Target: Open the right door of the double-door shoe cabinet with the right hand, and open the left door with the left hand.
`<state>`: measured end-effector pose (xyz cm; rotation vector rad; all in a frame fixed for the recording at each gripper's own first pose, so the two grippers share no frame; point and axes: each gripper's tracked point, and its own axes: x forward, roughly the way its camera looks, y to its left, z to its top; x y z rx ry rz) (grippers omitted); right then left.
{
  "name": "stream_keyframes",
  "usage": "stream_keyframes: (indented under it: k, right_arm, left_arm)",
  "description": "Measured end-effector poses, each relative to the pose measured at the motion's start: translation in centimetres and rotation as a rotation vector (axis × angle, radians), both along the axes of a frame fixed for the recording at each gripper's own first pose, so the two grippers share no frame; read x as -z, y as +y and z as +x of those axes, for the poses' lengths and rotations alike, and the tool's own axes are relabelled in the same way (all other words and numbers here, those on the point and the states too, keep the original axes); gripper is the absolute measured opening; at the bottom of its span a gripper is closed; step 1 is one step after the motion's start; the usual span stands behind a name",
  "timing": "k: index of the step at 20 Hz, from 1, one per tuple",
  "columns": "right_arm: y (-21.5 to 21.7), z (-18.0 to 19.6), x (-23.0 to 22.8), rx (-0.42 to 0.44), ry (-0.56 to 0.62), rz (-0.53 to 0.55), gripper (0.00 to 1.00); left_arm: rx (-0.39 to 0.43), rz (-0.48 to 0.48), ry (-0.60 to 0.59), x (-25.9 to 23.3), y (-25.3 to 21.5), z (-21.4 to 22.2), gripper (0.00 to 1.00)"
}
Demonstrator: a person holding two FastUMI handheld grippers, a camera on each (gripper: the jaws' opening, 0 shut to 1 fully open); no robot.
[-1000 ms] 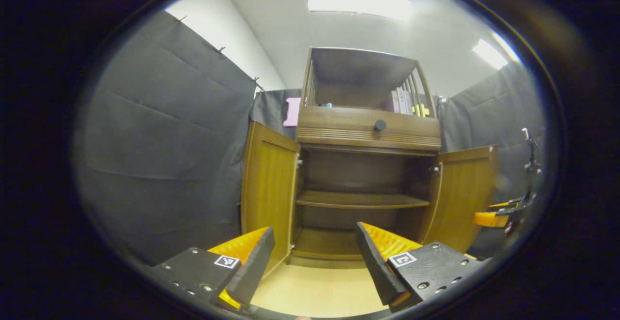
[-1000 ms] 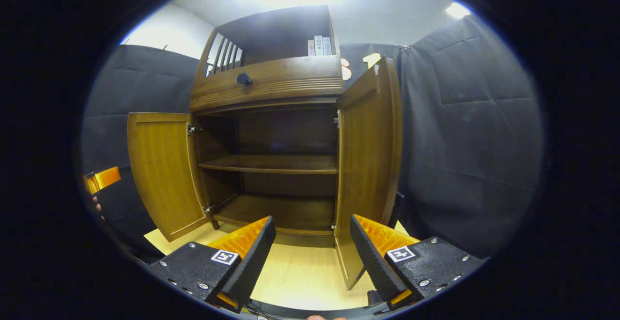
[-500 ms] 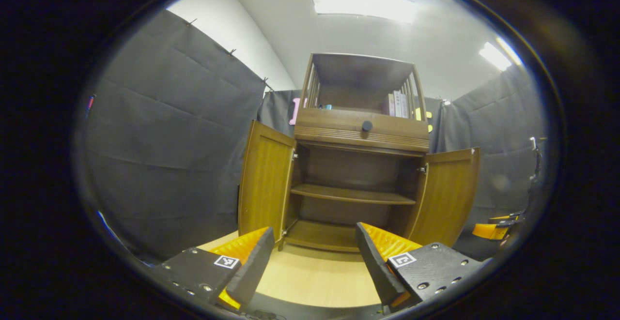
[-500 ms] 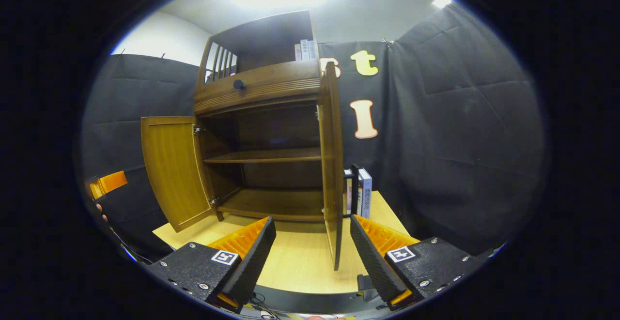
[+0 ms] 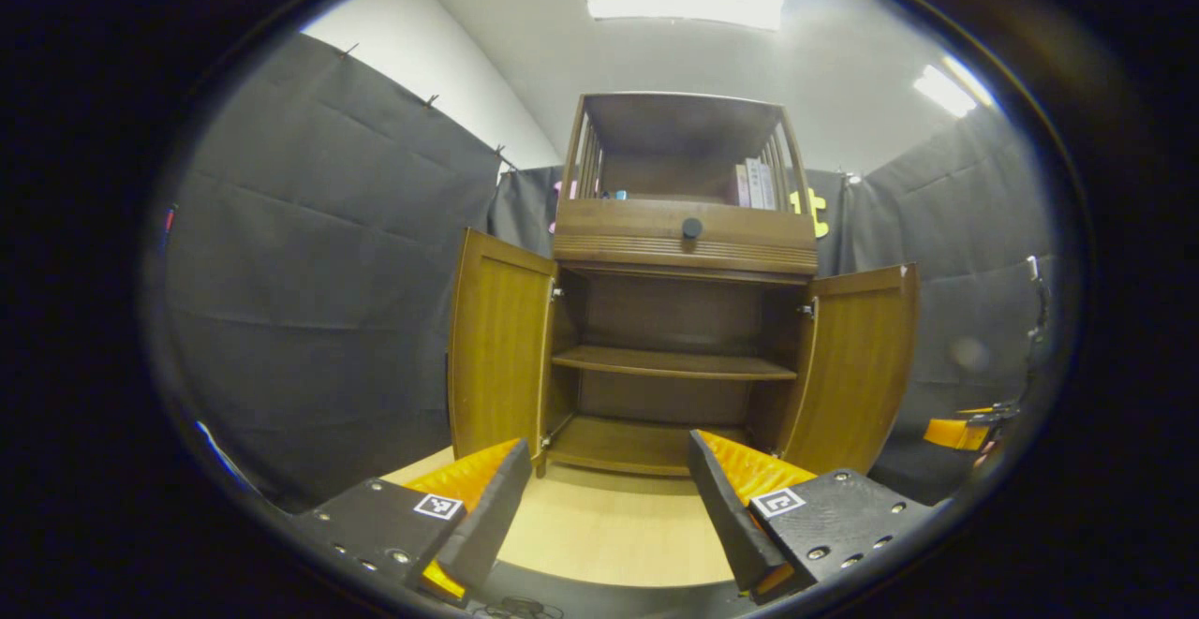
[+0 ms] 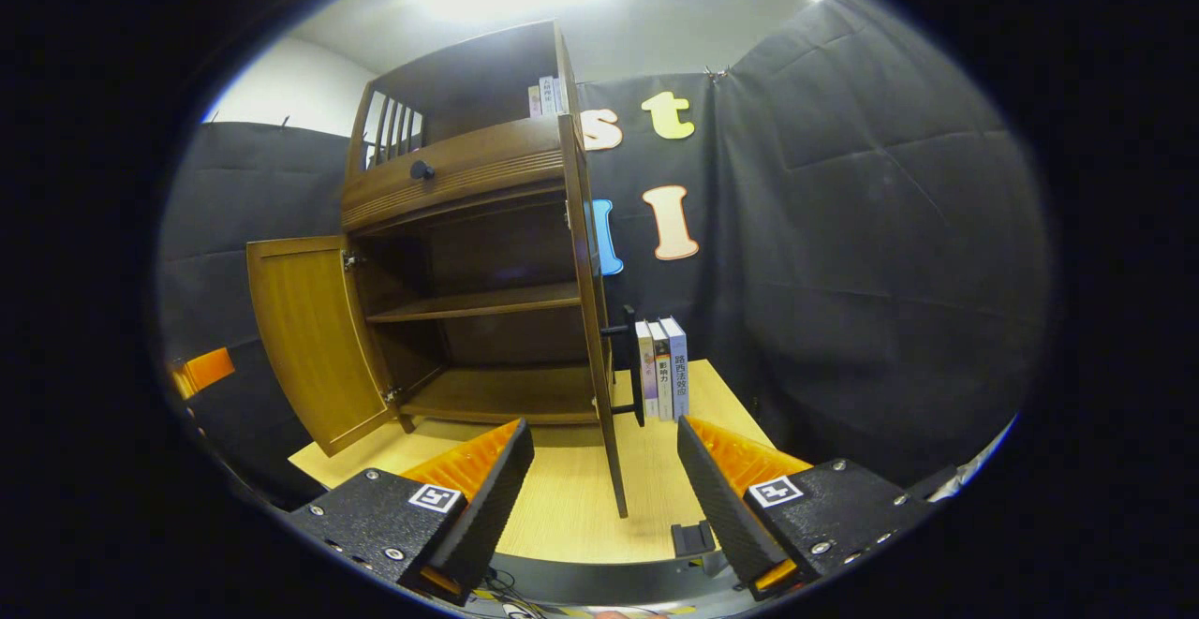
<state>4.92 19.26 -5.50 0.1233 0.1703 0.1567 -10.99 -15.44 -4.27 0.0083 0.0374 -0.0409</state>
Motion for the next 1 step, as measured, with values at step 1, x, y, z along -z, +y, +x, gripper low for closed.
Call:
stream_keyframes:
  k: [1]
  right_arm:
    - [0.04,0.22,0.21,0.000,0.003,0.000,0.96]
  left_arm:
    - [-0.009,0.001,0.002,0.09,0.12,0.23,1.00]
